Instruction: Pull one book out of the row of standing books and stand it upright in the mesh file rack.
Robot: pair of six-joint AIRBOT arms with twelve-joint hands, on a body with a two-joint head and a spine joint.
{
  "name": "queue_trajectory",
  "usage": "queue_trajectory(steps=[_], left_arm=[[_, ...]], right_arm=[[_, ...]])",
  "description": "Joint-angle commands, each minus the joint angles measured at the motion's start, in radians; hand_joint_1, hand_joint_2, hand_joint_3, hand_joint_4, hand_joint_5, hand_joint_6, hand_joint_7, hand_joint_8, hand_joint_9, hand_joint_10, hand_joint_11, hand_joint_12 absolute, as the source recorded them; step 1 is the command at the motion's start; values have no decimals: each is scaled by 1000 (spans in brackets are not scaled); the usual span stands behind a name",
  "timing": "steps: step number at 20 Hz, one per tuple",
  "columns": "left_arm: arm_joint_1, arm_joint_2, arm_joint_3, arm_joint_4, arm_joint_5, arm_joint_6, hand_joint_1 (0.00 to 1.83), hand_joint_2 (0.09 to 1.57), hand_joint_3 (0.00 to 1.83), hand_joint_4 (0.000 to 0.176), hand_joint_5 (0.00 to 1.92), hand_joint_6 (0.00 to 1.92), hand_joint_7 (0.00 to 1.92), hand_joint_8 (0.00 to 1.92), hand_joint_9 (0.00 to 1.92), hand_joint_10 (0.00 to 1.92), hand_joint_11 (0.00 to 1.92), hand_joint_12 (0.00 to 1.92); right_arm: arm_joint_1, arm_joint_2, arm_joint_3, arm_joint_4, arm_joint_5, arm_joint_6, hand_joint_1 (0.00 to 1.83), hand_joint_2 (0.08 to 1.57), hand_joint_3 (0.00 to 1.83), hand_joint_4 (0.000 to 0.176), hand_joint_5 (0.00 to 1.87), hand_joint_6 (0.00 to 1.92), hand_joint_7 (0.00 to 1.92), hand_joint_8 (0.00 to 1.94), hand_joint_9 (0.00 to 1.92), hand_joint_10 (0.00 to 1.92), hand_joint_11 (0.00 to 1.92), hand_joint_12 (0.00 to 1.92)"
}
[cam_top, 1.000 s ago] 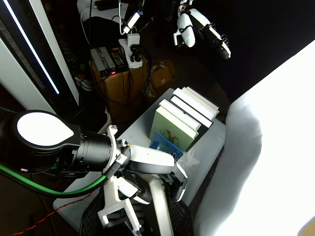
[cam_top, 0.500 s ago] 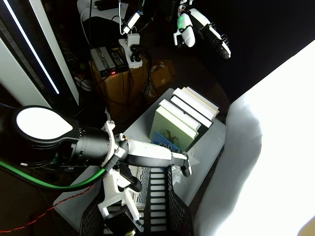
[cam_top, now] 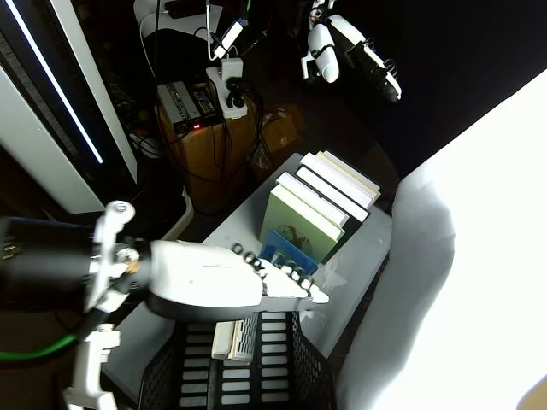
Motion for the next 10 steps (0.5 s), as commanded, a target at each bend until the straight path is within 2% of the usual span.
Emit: queue_trajectory(steps=[1,2,4,6,8,9,10], left_arm=[[0,4,0,-15,-131,-5,303,1353,1,31,20,0,0,0,0,0,0,0],[0,4,0,-15,-130,-5,293,1351,0,35,14,0,0,0,0,0,0,0],[2,6,-1,-17,-132,-5,289,1358,3,28,16,1,0,0,0,0,0,0],[2,7,-2,-18,-133,-5,287,1360,4,23,21,3,0,0,0,0,0,0],[2,7,-2,-18,-133,-5,279,1361,3,27,20,2,0,0,0,0,0,0],[2,7,-1,-18,-132,-5,278,1363,4,26,19,2,0,0,0,0,0,0],[1,7,-1,-17,-129,-5,278,1365,5,27,17,1,0,0,0,0,0,0]], right_arm=[[-13,21,-12,108,88,-4,478,1338,9,0,0,0,0,0,0,0,0,38],[-31,30,-23,159,112,-4,485,1357,13,0,0,0,0,0,0,0,0,7],[-88,47,-47,274,174,-4,452,1387,20,0,0,0,0,0,13,5,6,4],[-140,52,-56,360,235,-4,592,1386,11,0,0,0,0,0,34,14,0,0],[-208,56,-73,457,297,-4,661,1377,4,0,0,0,0,0,68,28,0,0],[-230,59,-84,491,317,-4,703,1361,1,0,0,0,0,0,122,80,0,330],[-262,62,-100,531,341,-4,752,1377,8,0,0,0,0,0,135,99,0,554]])
